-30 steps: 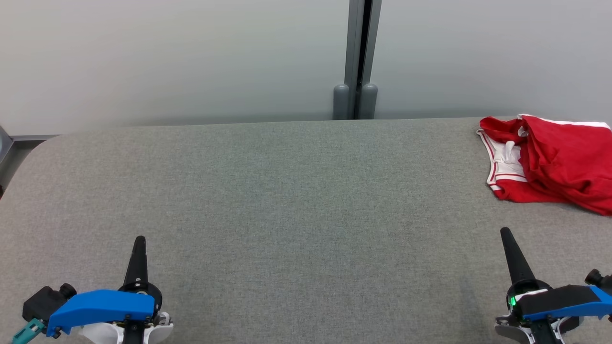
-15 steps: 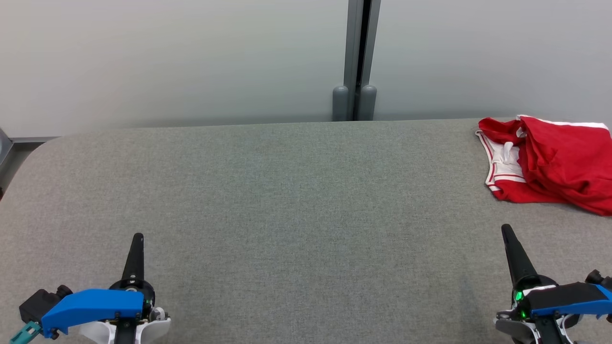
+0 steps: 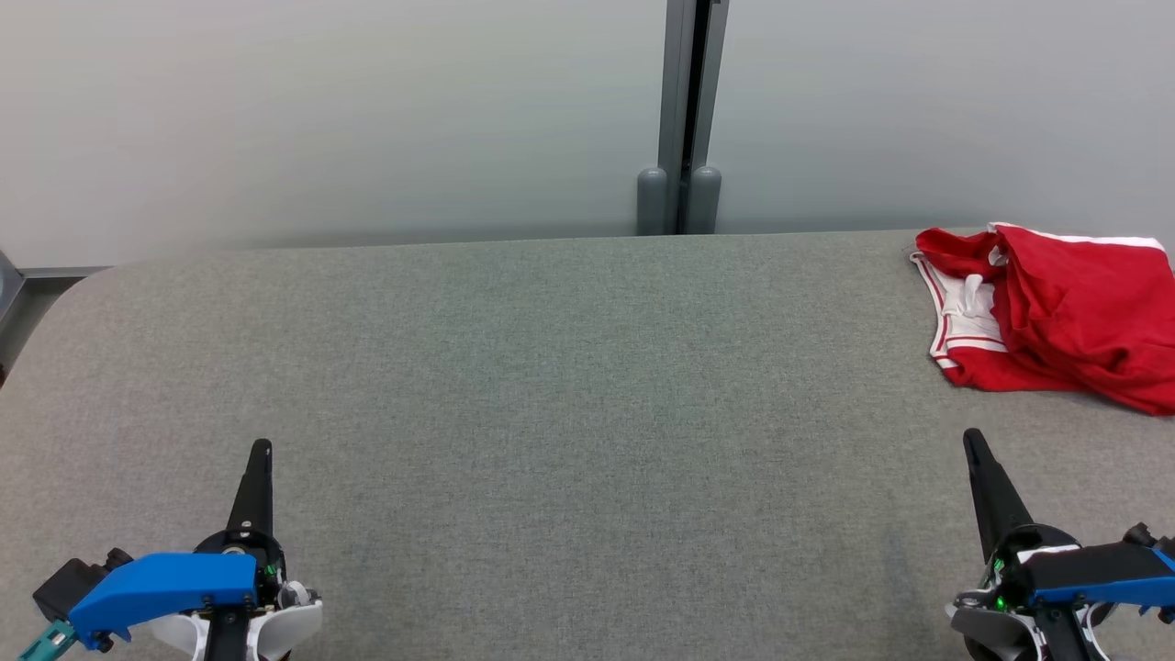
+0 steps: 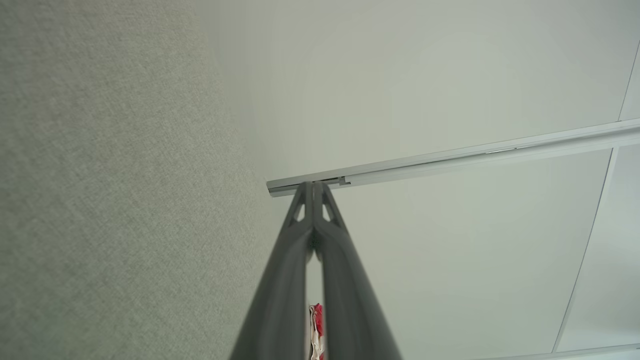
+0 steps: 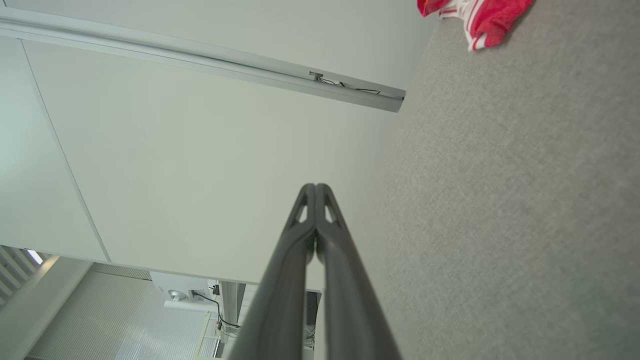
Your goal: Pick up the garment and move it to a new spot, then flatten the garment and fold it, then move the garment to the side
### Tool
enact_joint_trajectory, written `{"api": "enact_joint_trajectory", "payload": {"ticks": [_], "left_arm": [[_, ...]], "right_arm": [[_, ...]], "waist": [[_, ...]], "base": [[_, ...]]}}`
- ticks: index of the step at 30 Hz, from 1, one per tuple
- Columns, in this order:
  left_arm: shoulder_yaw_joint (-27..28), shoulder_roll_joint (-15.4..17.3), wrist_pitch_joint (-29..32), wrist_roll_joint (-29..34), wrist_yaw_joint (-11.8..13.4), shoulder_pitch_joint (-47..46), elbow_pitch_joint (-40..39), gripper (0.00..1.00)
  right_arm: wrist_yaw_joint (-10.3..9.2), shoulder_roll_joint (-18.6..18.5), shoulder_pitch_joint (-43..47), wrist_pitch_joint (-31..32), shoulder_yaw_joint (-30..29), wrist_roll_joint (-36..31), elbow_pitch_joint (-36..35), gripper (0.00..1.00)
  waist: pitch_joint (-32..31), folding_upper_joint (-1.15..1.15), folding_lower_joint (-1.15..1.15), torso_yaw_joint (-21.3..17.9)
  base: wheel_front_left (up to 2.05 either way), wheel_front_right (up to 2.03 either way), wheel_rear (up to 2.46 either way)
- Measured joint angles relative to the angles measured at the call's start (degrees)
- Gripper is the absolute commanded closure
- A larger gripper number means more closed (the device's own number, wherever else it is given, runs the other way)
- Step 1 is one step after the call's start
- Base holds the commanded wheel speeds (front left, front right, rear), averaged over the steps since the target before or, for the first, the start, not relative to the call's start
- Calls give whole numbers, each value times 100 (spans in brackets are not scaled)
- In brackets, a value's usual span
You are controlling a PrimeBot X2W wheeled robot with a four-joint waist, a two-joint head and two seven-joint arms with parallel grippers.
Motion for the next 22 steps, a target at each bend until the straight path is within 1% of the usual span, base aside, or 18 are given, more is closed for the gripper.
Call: {"api": "enact_joint_trajectory", "payload": {"ticks": [22], "left_arm": [[191, -62, 201, -836, -129, -87, 9, 100]], "right_arm": [[0, -2, -101, 112, -29, 906, 78, 100]], "waist": [[-39, 0, 0, -18]], "base": [[0, 0, 0]]}}
